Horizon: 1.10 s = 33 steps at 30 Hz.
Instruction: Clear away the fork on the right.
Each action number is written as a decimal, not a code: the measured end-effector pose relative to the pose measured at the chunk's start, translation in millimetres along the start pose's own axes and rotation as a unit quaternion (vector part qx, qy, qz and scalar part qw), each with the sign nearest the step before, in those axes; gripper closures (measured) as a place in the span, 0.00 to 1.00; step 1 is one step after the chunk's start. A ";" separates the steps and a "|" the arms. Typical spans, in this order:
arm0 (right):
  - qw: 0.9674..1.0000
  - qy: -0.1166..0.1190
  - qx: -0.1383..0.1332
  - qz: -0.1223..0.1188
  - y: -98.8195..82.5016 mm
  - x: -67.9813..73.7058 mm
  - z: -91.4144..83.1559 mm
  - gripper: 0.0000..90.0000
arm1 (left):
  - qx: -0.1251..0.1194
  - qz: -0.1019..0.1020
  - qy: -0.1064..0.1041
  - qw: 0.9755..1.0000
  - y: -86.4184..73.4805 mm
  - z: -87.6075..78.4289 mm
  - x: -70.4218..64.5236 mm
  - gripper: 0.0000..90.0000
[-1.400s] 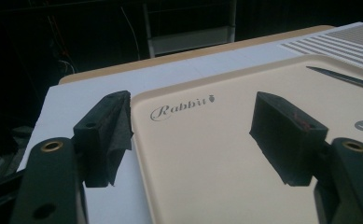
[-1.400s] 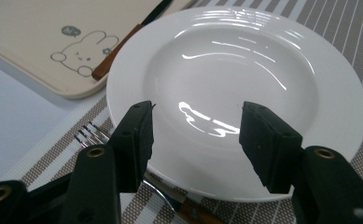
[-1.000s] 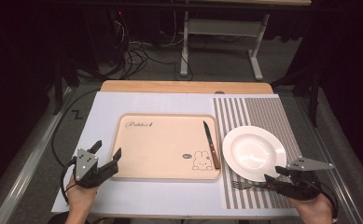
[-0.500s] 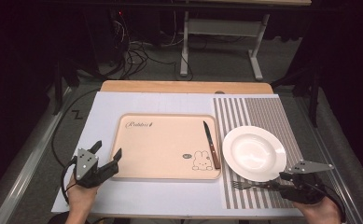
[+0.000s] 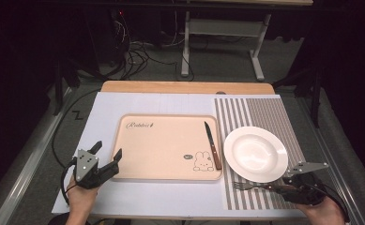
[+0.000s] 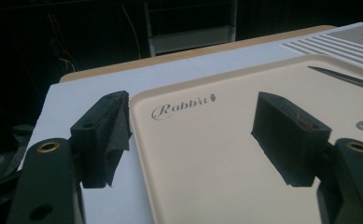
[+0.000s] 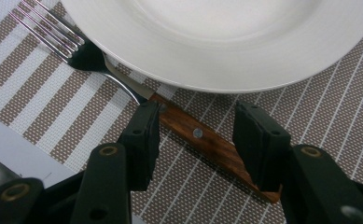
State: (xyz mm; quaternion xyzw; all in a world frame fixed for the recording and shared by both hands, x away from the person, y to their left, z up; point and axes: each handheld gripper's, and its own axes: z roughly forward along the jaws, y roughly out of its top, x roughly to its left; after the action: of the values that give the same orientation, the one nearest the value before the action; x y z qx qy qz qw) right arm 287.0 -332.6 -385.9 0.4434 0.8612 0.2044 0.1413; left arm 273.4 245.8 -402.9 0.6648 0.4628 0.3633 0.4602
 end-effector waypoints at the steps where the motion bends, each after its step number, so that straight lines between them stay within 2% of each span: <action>1: 1.000 0.003 0.003 -0.001 0.2 -0.4 1.2 0.58 | 0.000 0.001 0.000 1.000 0.0 0.2 -0.1 0.31; 7: 1.000 0.008 0.012 -0.005 1.6 -1.3 6.4 0.57 | 0.000 -0.002 0.007 1.000 0.1 -0.1 0.4 0.31; 18: 0.999 0.017 0.028 -0.019 5.8 -2.7 14.8 0.56 | 0.005 -0.001 0.004 1.000 -0.2 0.7 0.0 0.31; 20: 0.999 0.021 0.030 -0.015 6.1 -3.1 16.2 0.57 | 0.006 -0.001 0.004 1.000 -0.2 0.9 0.1 0.31; 33: 0.998 0.030 0.043 -0.030 7.4 -1.3 18.9 0.57 | 0.008 0.000 0.005 1.000 -0.6 1.5 0.0 0.31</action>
State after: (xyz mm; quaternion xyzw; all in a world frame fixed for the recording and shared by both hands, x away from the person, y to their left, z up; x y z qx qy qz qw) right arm 301.0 -325.5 -398.9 0.4169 0.8859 0.1758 0.1017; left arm 274.5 245.5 -404.0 0.6667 0.4676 0.3629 0.4529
